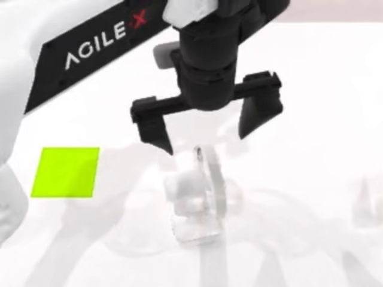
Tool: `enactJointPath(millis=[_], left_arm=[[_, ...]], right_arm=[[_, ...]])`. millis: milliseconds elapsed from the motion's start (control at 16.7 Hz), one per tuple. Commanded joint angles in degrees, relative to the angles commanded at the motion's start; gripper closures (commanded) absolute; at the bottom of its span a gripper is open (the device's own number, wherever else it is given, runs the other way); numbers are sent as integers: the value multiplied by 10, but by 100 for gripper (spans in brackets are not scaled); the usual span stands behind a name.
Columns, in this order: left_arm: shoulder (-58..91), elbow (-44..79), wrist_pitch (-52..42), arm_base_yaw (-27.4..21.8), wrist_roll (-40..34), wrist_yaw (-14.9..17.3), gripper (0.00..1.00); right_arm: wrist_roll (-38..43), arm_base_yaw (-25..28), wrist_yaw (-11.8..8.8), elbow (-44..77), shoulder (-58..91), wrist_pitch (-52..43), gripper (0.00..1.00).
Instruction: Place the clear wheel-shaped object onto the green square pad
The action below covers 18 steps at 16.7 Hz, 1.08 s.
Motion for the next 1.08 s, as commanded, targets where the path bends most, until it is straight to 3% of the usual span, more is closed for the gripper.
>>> enactJointPath(millis=[420, 840, 1080], left_arm=[[5, 2, -2, 0, -2, 0, 0], [-8, -120, 104, -1, -2, 0, 0], [-9, -133, 117, -1, -2, 0, 0]], right_arm=[[0, 0, 0, 0, 0, 0, 0], [0, 0, 0, 0, 0, 0, 0], [0, 0, 0, 0, 0, 0, 0]])
